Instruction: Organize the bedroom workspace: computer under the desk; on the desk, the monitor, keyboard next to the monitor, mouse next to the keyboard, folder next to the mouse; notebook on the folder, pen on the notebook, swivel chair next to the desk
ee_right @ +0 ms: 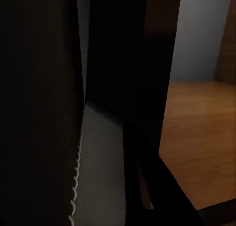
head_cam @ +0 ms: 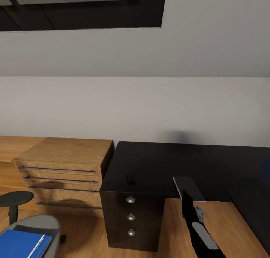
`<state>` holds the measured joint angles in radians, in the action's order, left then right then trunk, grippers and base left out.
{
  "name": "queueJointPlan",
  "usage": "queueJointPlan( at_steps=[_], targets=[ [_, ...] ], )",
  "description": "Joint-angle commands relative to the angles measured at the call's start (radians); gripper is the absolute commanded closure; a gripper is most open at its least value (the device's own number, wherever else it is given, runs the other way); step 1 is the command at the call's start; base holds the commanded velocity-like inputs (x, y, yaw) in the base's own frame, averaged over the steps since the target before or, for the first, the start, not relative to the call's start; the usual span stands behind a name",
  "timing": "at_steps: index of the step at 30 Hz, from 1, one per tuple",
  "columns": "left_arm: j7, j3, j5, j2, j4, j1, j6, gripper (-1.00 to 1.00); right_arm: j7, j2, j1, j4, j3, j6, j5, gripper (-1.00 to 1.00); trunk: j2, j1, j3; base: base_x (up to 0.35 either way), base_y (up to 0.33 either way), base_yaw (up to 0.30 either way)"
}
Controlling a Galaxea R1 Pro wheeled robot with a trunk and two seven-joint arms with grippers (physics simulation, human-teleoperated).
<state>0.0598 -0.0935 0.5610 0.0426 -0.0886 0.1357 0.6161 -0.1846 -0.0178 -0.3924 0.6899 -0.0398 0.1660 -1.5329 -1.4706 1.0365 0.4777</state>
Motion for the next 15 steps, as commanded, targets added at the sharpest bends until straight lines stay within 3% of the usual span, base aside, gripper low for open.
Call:
queueJointPlan(
  at_steps=[1, 15],
  targets=[
    [0.005, -0.008, 0.011, 0.000, 0.001, 0.001, 0.004, -1.00, -0.004, -0.001, 0.000, -0.006, -0.002, -0.001, -0.021, 1.00, 0.000, 0.000, 0.001, 0.000, 0.000, 0.000],
    [0.005, -0.008, 0.011, 0.000, 0.001, 0.001, 0.005, -1.00, -0.003, -0.001, 0.000, -0.006, -0.002, -0.002, -0.022, 1.00, 0.000, 0.000, 0.001, 0.000, 0.000, 0.000]
  ],
)
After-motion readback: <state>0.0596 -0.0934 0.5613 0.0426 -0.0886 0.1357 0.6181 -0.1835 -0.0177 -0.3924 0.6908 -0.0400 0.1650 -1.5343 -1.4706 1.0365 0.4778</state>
